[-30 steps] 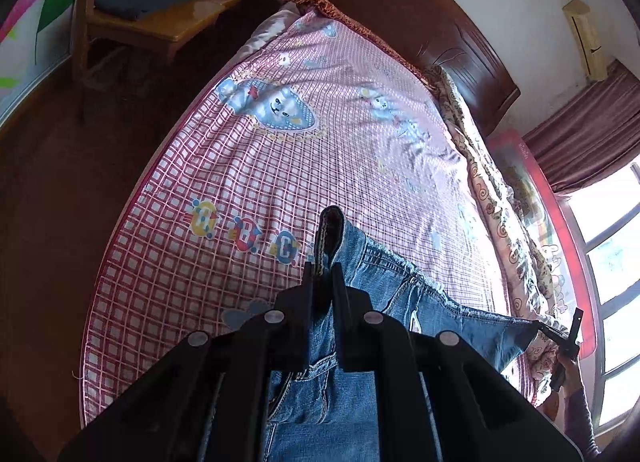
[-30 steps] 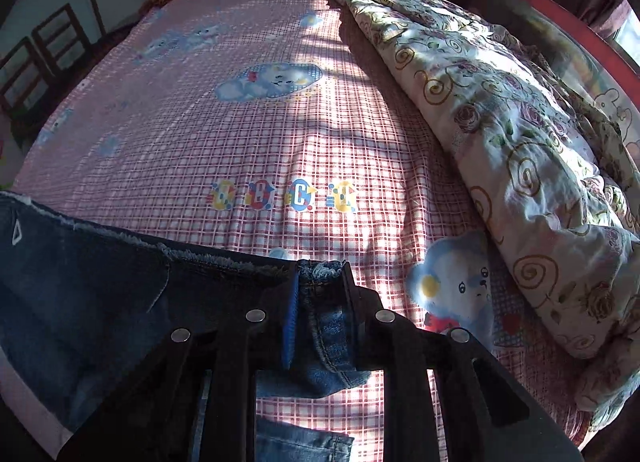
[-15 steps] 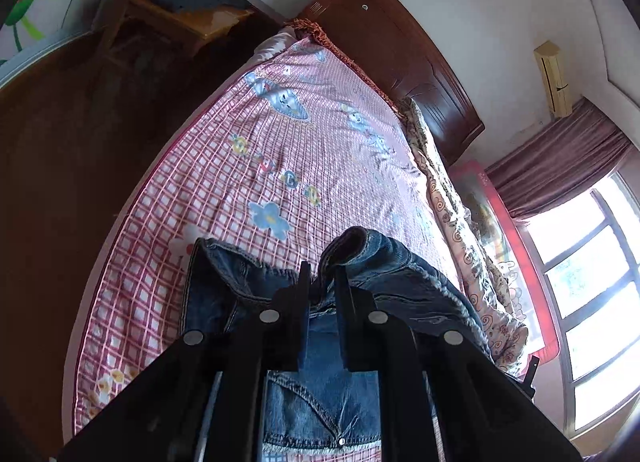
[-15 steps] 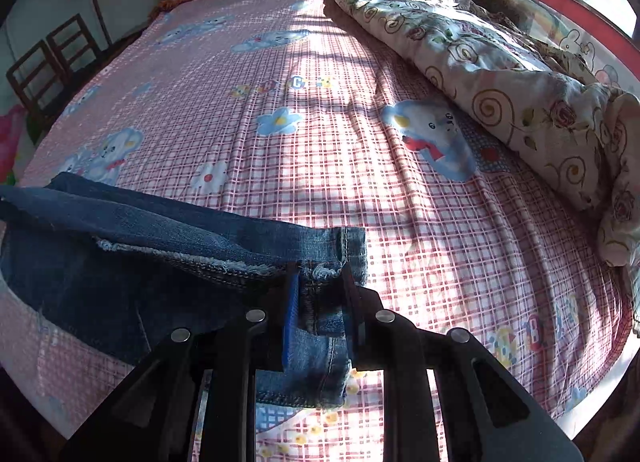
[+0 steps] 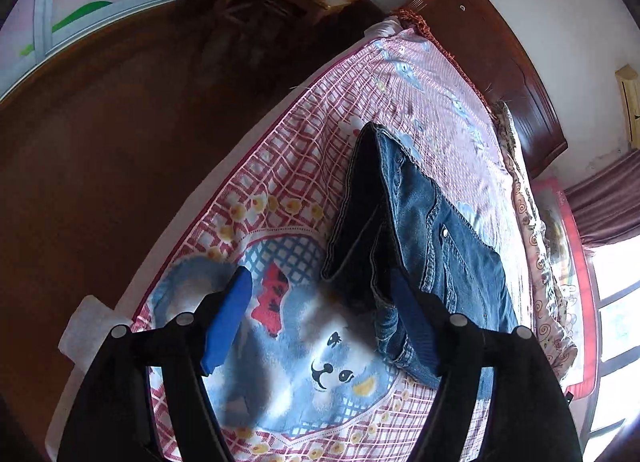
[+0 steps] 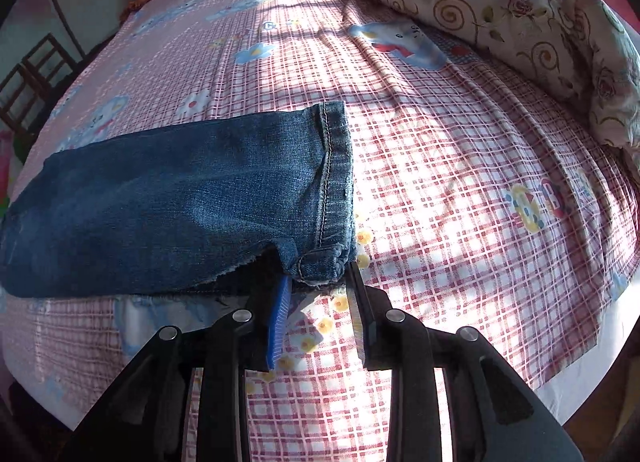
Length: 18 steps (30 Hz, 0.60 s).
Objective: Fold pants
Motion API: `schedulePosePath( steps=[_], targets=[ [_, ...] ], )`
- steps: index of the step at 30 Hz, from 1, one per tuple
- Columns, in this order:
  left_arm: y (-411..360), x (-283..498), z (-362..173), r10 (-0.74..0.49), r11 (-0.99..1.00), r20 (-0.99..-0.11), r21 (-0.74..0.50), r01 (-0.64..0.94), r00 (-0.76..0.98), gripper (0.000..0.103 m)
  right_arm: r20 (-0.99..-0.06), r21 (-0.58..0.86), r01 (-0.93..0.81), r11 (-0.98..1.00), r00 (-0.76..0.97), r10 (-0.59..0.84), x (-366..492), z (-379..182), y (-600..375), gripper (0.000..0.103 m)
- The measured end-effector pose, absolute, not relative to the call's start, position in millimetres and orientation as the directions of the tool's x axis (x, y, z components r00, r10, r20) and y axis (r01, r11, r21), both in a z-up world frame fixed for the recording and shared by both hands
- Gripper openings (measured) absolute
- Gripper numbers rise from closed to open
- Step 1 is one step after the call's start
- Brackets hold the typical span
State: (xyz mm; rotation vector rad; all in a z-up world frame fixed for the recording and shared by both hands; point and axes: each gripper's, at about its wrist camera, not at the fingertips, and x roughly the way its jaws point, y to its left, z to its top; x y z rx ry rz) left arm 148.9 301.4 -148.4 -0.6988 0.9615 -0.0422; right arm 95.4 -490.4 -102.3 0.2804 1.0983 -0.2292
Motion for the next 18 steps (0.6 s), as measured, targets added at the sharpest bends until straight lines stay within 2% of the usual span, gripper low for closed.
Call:
schedulePosePath(
  steps=[1,2,3,5,8,12,13,14,16,18],
  targets=[
    [296.9,147.0,-144.8,-0.344,0.779,-0.722,-0.576,-0.246,0.600,0.075,-0.893,0.175,0.355,0.918,0.451,-0.004,90.1,-102.8,-497.4,0.026],
    [291.5,147.4,-143.5,-0.370,0.774,-0.708,-0.593,-0.222,0.601,0.083,-0.884,0.250,0.381,0.890,0.464,0.050,85.4,-105.4,-504.5,0.026],
    [284.9,149.4,-143.3,-0.390,0.775,-0.710,-0.597,-0.207,0.587,0.086,-0.880,0.297,0.419,0.858,0.468,0.076,80.9,-108.9,-511.0,0.026],
    [271.6,153.0,-141.8,-0.398,0.795,-0.722,-0.580,-0.181,0.566,0.086,-0.859,0.391,0.490,0.779,0.498,0.118,71.3,-113.6,-524.8,0.026],
    [262.5,158.1,-141.3,-0.405,0.804,-0.728,-0.572,-0.163,0.553,0.086,-0.753,0.617,0.525,0.587,0.610,0.246,59.3,-121.3,-541.7,0.026],
    [264.8,165.4,-146.8,-0.407,0.794,-0.735,-0.578,-0.187,0.542,0.086,-0.664,0.739,0.524,0.423,0.673,0.327,61.7,-128.4,-543.2,0.027],
    [265.7,164.0,-146.8,-0.404,0.795,-0.737,-0.576,-0.191,0.541,0.086,-0.646,0.758,0.524,0.388,0.686,0.335,62.1,-129.1,-543.8,0.034],
    [265.4,164.8,-145.5,-0.397,0.799,-0.743,-0.569,-0.196,0.538,0.086,-0.668,0.739,0.556,0.380,0.675,0.313,60.6,-127.6,-544.0,0.035],
    [265.4,163.0,-139.5,-0.390,0.815,-0.737,-0.555,-0.166,0.551,0.086,-0.775,0.582,0.588,0.562,0.610,0.165,65.0,-100.5,-531.6,0.035],
    [265.4,163.5,-129.7,-0.341,0.852,-0.755,-0.500,-0.155,0.560,0.086,-0.790,0.477,0.520,0.708,0.607,0.086,79.8,-70.4,-506.9,0.035]
  ],
)
